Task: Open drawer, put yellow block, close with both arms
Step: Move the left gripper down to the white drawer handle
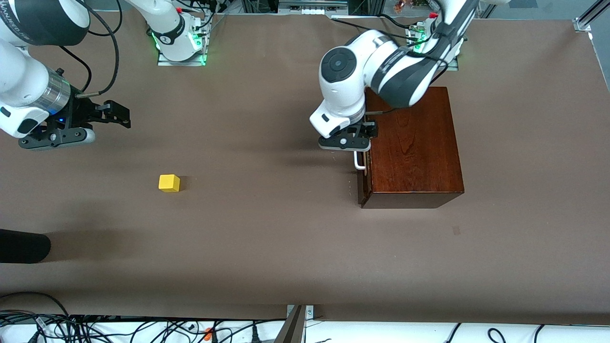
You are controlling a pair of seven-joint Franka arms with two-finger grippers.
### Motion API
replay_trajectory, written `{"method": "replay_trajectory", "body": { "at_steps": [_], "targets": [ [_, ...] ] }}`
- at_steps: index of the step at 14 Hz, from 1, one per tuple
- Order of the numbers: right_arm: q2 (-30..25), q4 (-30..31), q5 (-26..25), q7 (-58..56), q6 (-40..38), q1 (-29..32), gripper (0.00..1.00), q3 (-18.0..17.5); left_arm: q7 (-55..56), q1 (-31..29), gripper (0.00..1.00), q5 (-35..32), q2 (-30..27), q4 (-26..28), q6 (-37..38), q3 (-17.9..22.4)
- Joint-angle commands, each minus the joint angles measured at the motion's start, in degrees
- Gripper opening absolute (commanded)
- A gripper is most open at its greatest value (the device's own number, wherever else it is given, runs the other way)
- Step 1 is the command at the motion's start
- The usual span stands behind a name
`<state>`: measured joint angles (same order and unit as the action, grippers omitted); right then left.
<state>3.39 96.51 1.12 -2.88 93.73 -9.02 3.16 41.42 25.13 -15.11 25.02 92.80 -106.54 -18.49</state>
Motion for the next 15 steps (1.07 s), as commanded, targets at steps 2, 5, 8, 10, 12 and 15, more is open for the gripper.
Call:
{"method": "replay_trajectory", "body": {
  "at_steps": [2, 5, 8, 10, 12, 15],
  "targets": [
    [0.3, -1.3, -0.8, -0.4, -1.1, 0.1, 1.0, -0.1, 0.8, 0.8, 1.0, -1.7, 2.1, -0.8, 0.1, 0.4],
    [0.3, -1.3, -0.8, -0.4, -1.2, 0.1, 1.0, -0.1, 0.9, 0.9, 1.0, -4.1, 3.5, -0.6, -1.0, 0.4],
    [0.3, -1.3, -0.8, -0.4, -1.2, 0.1, 1.0, -0.1, 3.3, 1.6, 1.0, -7.0, 5.1, -0.6, -1.2, 0.4],
    [0.3, -1.3, -0.8, -0.4, -1.2, 0.1, 1.0, -0.2, 3.9, 2.1, 1.0, -8.2, 5.7, -0.6, -1.2, 0.4],
    [0.3, -1.3, -0.8, -0.4, -1.2, 0.1, 1.0, -0.1, 4.4, 2.2, 1.0, -8.2, 5.7, -0.6, -2.9, 0.4],
    [0.3, -1.4, -0.8, -0.4, -1.2, 0.1, 1.0, -0.1, 4.5, 2.2, 1.0, -8.3, 6.0, -0.5, -3.1, 0.4]
  ]
}}
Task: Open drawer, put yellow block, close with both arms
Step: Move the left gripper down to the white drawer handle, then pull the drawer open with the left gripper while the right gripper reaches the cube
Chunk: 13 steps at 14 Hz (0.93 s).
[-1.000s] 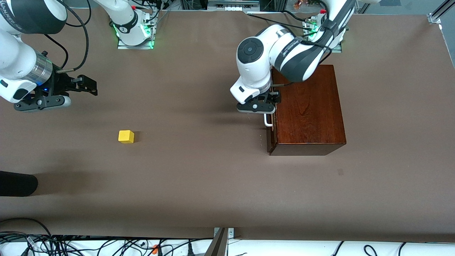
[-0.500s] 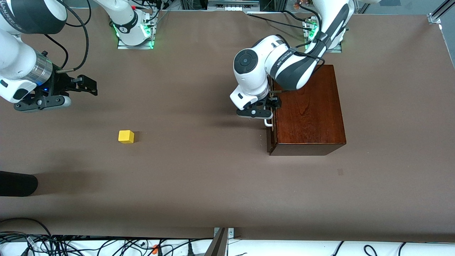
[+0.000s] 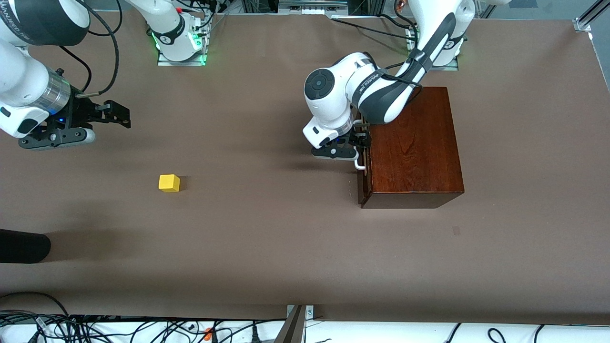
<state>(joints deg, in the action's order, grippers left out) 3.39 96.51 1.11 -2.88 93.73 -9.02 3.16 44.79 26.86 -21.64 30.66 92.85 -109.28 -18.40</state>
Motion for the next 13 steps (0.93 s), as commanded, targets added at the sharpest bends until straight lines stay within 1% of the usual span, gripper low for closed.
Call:
{"method": "replay_trajectory", "body": {
  "at_steps": [1, 11, 13],
  "targets": [
    [0.3, -1.3, -0.8, -0.4, -1.2, 0.1, 1.0, -0.2, 1.2, 0.5, 1.0, -1.7, 0.6, -0.6, -0.3, 0.3],
    [0.3, -1.3, -0.8, -0.4, -0.9, 0.1, 1.0, -0.1, 1.6, 1.5, 1.0, -1.7, 1.6, -0.7, -0.6, 0.3],
    [0.3, -1.4, -0.8, -0.3, -0.8, 0.4, 1.0, 0.0, 2.1, 1.8, 1.0, -1.7, 2.5, -0.7, -2.2, 0.3]
  ]
}}
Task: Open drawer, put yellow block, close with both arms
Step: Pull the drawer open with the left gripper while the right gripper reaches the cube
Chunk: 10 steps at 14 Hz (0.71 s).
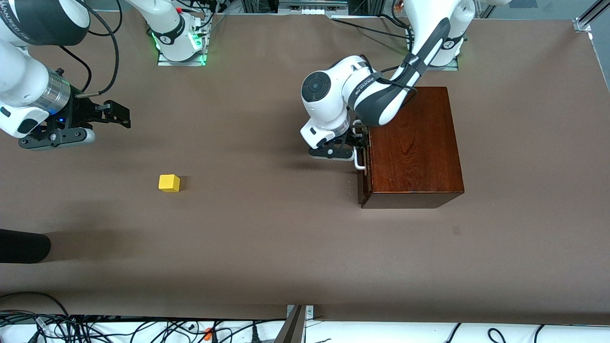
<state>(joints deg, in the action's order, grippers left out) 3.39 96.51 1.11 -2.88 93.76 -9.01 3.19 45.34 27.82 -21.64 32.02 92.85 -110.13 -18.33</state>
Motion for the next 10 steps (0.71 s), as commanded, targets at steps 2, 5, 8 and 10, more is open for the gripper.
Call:
{"method": "replay_trajectory", "body": {
  "at_steps": [2, 5, 8, 10],
  "targets": [
    [0.3, -1.4, -0.8, -0.3, -0.8, 0.5, 1.0, 0.0, 1.6, 0.9, 1.0, -1.7, 1.8, -0.7, -1.7, 0.2],
    [0.3, -1.5, -0.8, -0.3, -0.8, 0.5, 1.0, 0.0, 1.7, 1.2, 1.0, -1.7, 1.8, -0.8, -1.8, 0.2],
    [0.3, -1.4, -0.8, -0.4, -0.7, 0.4, 1.0, 0.0, 3.3, 1.6, 1.0, -1.6, 2.0, -1.0, -3.8, 0.1],
    [0.3, -1.4, -0.8, -0.4, -0.7, 0.5, 1.0, 0.0, 3.8, 1.7, 1.0, -1.6, 2.4, -1.4, -5.1, 0.2]
  ]
}}
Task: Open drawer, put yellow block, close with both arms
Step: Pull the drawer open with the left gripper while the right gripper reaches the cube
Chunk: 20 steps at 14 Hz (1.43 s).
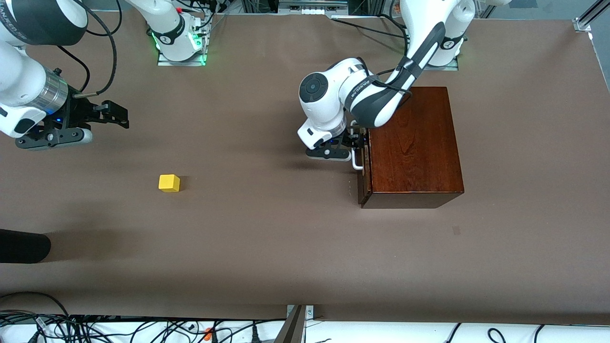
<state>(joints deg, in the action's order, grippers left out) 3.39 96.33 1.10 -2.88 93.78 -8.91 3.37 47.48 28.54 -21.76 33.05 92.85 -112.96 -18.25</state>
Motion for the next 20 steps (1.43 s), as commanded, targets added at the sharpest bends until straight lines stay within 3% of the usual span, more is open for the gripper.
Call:
{"method": "replay_trajectory", "body": {
  "at_steps": [1, 10, 13, 20],
  "targets": [
    [0.3, -1.2, -0.8, -0.4, -0.7, 0.4, 1.0, -0.2, 1.6, 1.0, 1.0, -1.4, 1.4, -1.4, -3.0, 0.1],
    [0.6, -1.3, -0.8, -1.1, -0.3, 0.7, 1.0, 0.0, 4.5, 3.3, 1.0, -0.5, 2.5, -2.2, -6.5, 0.1],
    [0.8, -1.2, -0.8, -2.2, -0.2, 0.9, 1.0, 0.0, 5.2, 4.4, 1.0, -0.5, 4.5, -4.7, -6.5, 0.1],
    [5.2, -1.1, 0.0, -2.7, 1.2, 1.9, 1.0, 0.1, 5.3, 4.7, 1.0, 1.5, 4.4, -6.5, -6.3, 0.1]
  ]
}}
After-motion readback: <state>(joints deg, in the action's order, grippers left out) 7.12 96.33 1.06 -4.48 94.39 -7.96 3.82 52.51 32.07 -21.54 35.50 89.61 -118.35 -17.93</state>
